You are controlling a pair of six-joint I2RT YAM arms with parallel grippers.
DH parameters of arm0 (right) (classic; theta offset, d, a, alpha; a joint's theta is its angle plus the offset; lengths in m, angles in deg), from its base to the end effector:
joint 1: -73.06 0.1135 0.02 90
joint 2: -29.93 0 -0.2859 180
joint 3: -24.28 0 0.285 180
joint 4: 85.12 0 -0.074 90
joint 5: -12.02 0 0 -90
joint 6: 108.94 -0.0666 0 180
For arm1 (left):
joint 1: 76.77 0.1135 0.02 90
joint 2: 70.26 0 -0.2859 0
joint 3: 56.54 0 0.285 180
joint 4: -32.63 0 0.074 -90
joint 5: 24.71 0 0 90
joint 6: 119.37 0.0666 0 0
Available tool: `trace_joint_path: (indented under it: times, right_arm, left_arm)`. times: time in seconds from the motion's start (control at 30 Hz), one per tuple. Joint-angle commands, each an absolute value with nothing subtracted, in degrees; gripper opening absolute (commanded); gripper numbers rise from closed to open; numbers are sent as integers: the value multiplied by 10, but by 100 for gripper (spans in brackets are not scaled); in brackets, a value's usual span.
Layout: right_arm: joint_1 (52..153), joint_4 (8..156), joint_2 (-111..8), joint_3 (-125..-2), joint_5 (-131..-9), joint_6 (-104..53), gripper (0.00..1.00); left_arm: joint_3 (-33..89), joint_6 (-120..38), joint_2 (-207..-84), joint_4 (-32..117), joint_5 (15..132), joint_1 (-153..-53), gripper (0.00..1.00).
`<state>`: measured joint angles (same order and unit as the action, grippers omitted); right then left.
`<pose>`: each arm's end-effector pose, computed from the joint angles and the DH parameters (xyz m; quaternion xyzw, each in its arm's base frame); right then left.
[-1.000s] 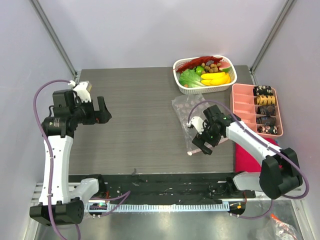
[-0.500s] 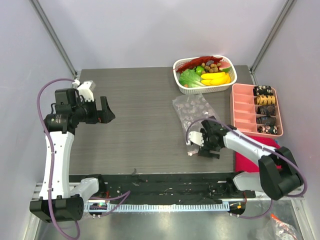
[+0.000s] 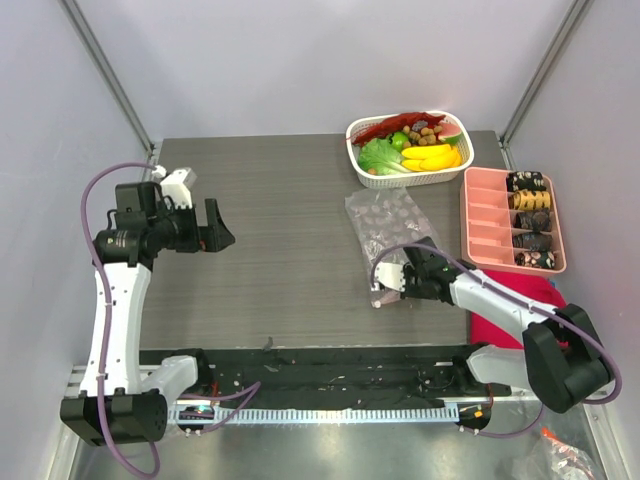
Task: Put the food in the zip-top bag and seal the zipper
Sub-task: Pick up the zipper food storage bag at the center of the board.
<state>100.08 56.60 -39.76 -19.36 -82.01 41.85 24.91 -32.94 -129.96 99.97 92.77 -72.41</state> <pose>0.2138 0.1038 0.1299 -0.6701 0.7075 -0.0973 0.2025 0.2353 -0.0129 0.3709 0.0274 0.9034 -0.2174 0.3686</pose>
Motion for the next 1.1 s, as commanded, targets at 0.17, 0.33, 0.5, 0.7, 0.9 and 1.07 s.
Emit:
trace_joint_path:
  times: [0.17,0.33,0.5,0.7,0.9,1.07]
  right_arm:
    - [1003,450,-371,-410,-661,215,1]
    - [1004,419,-415,-579,-527,-11,1]
    - [1003,455,-478,-689,-349,-202,1]
    - [1003,631,-523,-704,-246,-468,1]
    - [1004,854,-551,-592,-230,-678,1]
    - [1014,1050,-594,-572,-215,-826,1]
  left_arm:
    - [236,-355,-1246,946,956,-723,100]
    - [229,-419,-1228,912,997,-724,100]
    - [252,-445,-1227,892,990,-724,100]
    - [271,-456,-1222,892,959,-723,100]
    - [277,-441,-1247,916,981,-725,97]
    - [288,-445,-1280,888,1038,-733,94]
